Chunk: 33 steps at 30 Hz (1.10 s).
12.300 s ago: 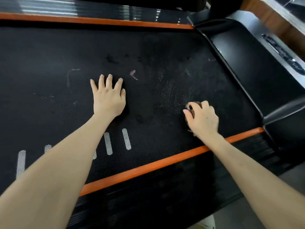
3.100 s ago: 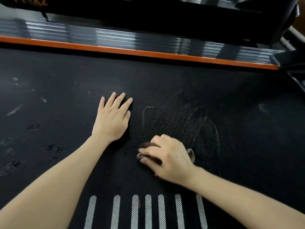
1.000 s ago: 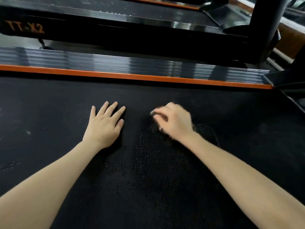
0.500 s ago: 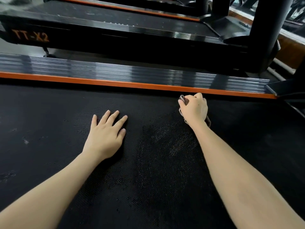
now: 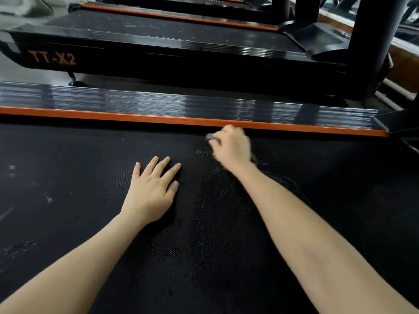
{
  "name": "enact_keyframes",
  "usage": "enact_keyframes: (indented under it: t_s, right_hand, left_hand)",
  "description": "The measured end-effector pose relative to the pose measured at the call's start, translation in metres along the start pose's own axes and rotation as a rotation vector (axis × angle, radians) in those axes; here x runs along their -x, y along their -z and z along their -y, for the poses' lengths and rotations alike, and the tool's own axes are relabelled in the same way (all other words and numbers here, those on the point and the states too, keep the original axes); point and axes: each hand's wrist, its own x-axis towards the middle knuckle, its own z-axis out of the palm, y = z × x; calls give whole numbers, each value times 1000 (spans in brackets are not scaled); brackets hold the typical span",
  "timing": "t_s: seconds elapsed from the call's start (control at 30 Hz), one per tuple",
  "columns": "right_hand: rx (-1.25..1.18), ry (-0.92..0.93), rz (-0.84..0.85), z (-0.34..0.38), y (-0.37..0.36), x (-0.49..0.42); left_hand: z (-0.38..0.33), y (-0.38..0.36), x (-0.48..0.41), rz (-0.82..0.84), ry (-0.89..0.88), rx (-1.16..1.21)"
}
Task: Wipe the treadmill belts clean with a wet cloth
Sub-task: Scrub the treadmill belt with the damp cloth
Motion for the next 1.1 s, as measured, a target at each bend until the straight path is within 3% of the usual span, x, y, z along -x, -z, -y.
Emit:
enact_keyframes:
  t_s: [0.1,0.2,0.27,0.37,0.47,0.6,0.67,0.73,0.87,0.97,1.03,1.1]
  right_hand:
    - [79,-278,-63,-47,8,-7]
    - [73,-378,-102,-31,2,-15]
    - [-7,-306,-79,0,-7,-16]
    - [-119,-53,-2,47,-18,0]
    - [-109,69,48,32,-8,6]
    - [51,-228,-79,-45,8,-1]
    - [94,-283,-100,-46,11,5]
    - [41,-212,-61,-22,14,24]
    - [-191,164,-17,34,43,124]
    - [-344,436,155,48,81,203]
    - [-331,509,201,35,86,204]
    - [-232,405,118,21,72,170]
  left_hand:
    - [-2,-1,-1,3,21,-29]
    - [-6,-2,-1,15,36,-71]
    - [-7,-1,-1,21,36,-67]
    - [-5,0,-2,25,39,-24]
    - [0,1,-1,16,24,5]
    - [-1,1,0,-1,32,25]
    - [-3,-1,-2,3,40,16]
    - [-3,0,-2,14,43,14]
    - [-2,1,-1,12,40,29]
    - [-3,3,0,5,36,15]
    - [-3,3,1,9,35,11]
    - [-3,3,1,13,35,9]
